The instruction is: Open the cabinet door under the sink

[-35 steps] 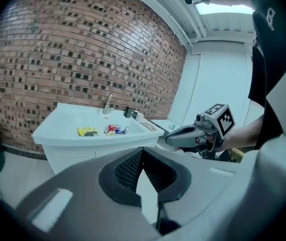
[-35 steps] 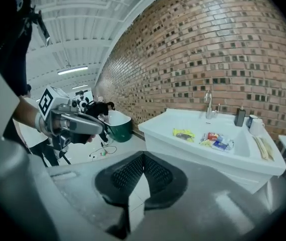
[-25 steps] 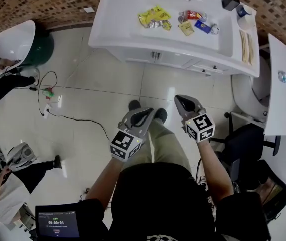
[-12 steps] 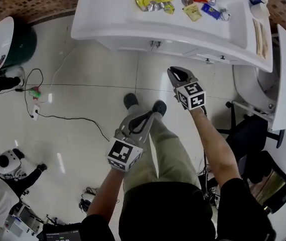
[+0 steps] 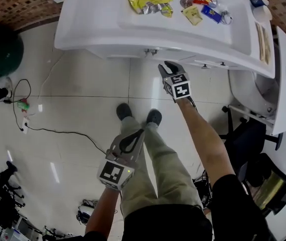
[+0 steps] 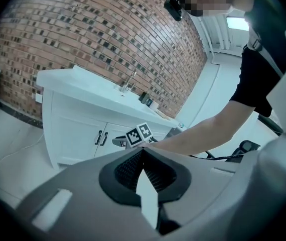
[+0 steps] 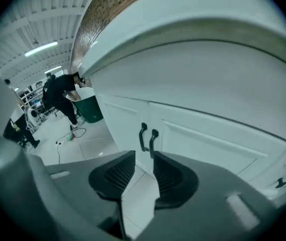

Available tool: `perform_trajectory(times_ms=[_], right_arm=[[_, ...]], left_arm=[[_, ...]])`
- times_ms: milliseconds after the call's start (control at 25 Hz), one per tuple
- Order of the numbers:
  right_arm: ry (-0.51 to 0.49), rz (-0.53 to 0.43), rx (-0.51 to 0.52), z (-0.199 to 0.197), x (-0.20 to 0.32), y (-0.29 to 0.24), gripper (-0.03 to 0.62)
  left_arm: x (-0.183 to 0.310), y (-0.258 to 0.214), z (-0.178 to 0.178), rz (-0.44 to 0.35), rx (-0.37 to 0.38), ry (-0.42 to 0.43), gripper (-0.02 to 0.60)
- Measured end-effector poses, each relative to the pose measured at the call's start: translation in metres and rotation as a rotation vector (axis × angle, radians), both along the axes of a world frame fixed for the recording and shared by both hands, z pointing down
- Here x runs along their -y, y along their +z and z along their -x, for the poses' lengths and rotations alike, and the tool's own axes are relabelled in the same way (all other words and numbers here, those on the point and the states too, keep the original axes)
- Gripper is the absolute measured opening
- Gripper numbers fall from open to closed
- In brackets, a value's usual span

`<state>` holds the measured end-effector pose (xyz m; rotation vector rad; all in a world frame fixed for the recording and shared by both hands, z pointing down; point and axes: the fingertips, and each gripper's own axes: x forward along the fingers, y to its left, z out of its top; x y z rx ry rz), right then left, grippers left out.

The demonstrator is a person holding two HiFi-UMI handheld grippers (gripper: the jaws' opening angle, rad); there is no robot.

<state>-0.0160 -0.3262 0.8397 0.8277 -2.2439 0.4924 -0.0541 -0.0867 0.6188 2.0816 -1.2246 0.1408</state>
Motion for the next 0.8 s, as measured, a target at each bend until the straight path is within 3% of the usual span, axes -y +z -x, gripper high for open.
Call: perform_trajectory(times_ms=[240,480,640,800], right_arm=[[0.07,0.01,-0.038,0.017,0.024,0.032,0.103],[0.102,0.013,-0.092,0.027,0.038,0.046,0.103],[0.124,0.011,-0.093,0.032,0.044,0.048,0.103],[0.151,0.001,-0.108,0.036,0.051,0.053,0.071]], left_arm=[[0.0,0.011,0.008,-0.013,0.015,0.043,0.015],[0.009,0.009,0.017,0.029,0.008,0.051,0.015],[0.02,0.008,0.021,-0.027,0.002,0.032,0.015],[0.028,0.009,0.022,-0.028,-0.004,0.036,0.015]])
